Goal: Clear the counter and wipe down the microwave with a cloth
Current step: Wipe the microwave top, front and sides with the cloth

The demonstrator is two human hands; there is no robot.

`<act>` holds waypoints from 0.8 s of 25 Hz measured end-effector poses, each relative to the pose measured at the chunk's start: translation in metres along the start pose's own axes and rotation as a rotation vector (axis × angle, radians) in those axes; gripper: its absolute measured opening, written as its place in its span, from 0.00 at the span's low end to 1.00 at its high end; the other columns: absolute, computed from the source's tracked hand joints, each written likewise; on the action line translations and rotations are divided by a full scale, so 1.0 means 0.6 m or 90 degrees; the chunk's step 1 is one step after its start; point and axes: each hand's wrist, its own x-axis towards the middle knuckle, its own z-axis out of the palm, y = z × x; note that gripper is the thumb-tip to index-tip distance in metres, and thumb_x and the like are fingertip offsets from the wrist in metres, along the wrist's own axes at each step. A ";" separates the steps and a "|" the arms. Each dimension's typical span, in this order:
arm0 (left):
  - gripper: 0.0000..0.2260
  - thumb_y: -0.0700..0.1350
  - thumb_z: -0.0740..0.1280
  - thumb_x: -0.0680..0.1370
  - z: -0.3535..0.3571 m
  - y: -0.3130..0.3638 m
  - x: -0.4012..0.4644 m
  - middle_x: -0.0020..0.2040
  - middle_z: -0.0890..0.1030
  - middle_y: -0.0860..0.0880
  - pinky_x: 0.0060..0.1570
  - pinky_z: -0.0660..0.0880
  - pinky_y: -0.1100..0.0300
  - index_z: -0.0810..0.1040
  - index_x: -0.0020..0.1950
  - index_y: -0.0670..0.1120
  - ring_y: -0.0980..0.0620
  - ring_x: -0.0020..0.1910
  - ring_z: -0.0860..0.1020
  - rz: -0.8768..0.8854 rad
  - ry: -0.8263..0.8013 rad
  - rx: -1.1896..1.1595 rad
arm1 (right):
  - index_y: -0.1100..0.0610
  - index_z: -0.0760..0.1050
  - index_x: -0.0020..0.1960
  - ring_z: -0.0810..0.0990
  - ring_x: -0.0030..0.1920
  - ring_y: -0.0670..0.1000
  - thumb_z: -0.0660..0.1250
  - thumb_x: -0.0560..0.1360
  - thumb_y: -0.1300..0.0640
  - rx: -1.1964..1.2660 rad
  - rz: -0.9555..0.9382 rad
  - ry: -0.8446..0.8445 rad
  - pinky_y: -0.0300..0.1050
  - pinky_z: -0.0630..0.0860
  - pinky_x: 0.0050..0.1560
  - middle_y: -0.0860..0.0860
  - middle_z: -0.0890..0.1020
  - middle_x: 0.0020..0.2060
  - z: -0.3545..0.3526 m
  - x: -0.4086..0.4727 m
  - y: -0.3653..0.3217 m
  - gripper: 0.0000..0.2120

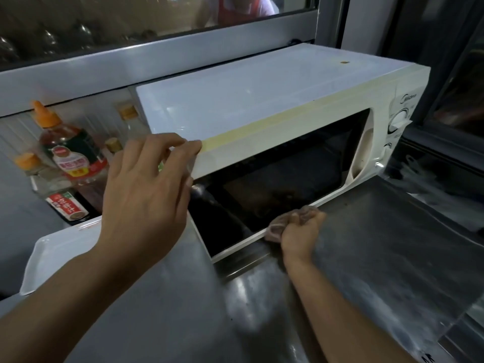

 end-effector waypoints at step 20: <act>0.19 0.41 0.62 0.75 -0.006 -0.032 0.004 0.60 0.74 0.42 0.55 0.63 0.55 0.73 0.67 0.44 0.40 0.57 0.69 0.042 -0.016 -0.150 | 0.64 0.65 0.55 0.76 0.50 0.57 0.60 0.75 0.70 0.025 0.029 -0.014 0.41 0.71 0.55 0.61 0.74 0.51 0.085 -0.221 0.025 0.10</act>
